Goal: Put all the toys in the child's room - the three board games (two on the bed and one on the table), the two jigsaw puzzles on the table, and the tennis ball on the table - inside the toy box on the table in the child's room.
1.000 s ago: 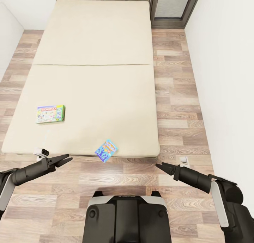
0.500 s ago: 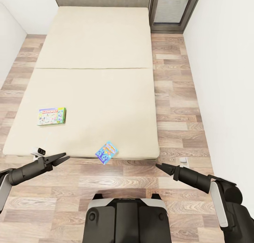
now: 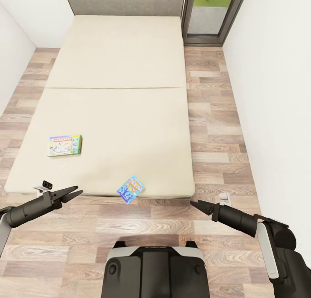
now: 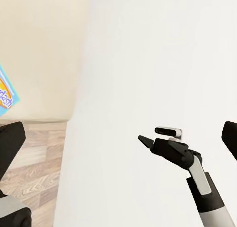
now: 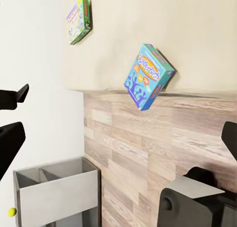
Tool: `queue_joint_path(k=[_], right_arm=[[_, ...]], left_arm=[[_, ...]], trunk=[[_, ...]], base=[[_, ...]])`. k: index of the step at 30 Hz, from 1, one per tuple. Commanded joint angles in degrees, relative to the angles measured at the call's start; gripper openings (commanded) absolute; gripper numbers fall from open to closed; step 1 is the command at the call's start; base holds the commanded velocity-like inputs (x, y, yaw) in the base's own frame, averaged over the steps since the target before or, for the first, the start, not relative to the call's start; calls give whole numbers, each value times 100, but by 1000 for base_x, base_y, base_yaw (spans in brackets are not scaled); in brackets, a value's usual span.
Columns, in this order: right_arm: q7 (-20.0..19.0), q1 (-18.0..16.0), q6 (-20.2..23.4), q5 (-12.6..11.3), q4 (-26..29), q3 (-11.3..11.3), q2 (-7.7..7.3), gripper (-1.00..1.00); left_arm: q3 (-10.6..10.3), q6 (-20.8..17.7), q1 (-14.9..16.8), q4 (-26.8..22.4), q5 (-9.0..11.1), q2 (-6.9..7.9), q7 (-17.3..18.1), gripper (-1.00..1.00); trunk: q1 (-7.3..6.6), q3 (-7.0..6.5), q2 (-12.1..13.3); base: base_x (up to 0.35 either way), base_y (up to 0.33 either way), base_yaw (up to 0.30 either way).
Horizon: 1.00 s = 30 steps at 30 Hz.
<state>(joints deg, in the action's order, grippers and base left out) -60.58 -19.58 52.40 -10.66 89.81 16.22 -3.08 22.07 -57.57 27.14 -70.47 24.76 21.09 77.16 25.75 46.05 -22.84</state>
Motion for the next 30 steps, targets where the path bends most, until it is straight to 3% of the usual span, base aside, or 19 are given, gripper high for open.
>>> queue_joint_path(k=[1,30], right_arm=[[-15,-2,26,-4,3,5,0,100],[-24,-2,27,-7,1,24,0,100]], left_arm=[[0,-52,2,-2,11,1,9,100],[85,-52,2,-10,3,0,68,100]], trunk=[[4,-4,-8],[4,-276,-8]], base=[[0,0,0],[0,0,0]])
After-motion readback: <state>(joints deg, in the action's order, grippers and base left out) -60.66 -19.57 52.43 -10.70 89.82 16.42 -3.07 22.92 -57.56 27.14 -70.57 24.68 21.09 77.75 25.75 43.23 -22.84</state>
